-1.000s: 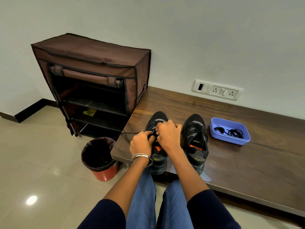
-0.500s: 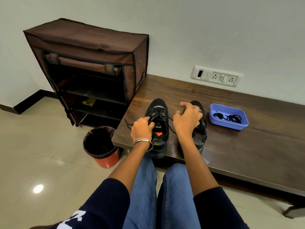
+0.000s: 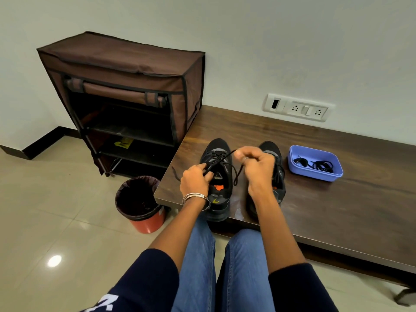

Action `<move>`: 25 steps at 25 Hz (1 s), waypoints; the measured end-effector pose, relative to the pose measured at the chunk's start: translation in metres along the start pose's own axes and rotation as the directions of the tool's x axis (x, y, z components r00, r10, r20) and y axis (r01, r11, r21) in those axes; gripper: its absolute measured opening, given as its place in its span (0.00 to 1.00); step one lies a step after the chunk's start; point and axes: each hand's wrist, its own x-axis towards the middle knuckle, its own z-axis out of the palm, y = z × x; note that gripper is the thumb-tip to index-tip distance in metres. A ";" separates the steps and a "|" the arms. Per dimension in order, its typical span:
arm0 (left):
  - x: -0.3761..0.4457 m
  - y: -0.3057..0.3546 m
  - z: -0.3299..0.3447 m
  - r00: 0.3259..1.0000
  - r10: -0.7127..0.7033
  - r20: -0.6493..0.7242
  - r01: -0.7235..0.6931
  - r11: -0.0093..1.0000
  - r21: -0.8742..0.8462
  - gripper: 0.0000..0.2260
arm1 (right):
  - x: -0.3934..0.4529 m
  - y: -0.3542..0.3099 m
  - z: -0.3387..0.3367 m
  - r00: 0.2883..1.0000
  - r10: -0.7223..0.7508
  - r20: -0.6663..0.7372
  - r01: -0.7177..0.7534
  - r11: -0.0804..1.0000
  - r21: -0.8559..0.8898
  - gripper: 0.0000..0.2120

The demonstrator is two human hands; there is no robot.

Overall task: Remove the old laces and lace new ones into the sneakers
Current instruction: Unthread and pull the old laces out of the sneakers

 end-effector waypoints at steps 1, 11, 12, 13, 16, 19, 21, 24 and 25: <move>0.001 -0.001 0.001 1.000 -0.004 -0.003 0.004 1.000 -0.004 0.17 | 0.002 -0.007 -0.009 0.994 0.039 -0.103 -0.014 0.971 0.238 0.10; 0.004 -0.001 0.002 0.996 0.087 -0.012 -0.084 0.988 0.128 0.14 | 0.013 -0.023 0.014 0.990 -0.027 0.135 0.126 0.566 -0.814 0.24; 0.004 -0.001 0.002 0.994 0.111 -0.001 -0.109 0.976 0.187 0.13 | 0.008 -0.020 0.025 0.963 -0.005 0.268 0.237 0.482 -0.843 0.21; 0.004 0.000 0.001 0.991 0.137 0.013 -0.136 0.962 0.238 0.13 | 0.003 -0.012 0.033 0.932 0.023 0.362 0.328 0.376 -0.867 0.17; 0.005 -0.002 0.001 0.984 0.174 0.024 -0.173 0.938 0.300 0.12 | -0.010 0.020 0.045 0.895 -0.014 0.446 0.441 0.180 -0.879 0.08; 0.006 -0.003 0.003 0.980 0.200 0.024 -0.197 0.929 0.314 0.13 | -0.006 0.038 0.042 0.908 -0.093 0.409 0.408 0.418 -0.811 0.07; 0.006 -0.004 0.003 0.977 0.210 0.025 -0.207 0.928 0.308 0.13 | -0.001 0.039 0.037 0.935 -0.076 0.347 0.333 0.525 -0.783 0.07; 0.008 -0.005 0.005 0.977 0.211 0.027 -0.210 0.937 0.278 0.13 | -0.006 0.033 0.034 0.986 -0.004 0.169 0.121 0.715 -0.689 0.05; 0.008 -0.006 0.005 0.977 0.211 0.033 -0.212 0.939 0.271 0.13 | -0.007 0.032 0.031 0.994 0.044 0.100 0.029 0.775 -0.632 0.05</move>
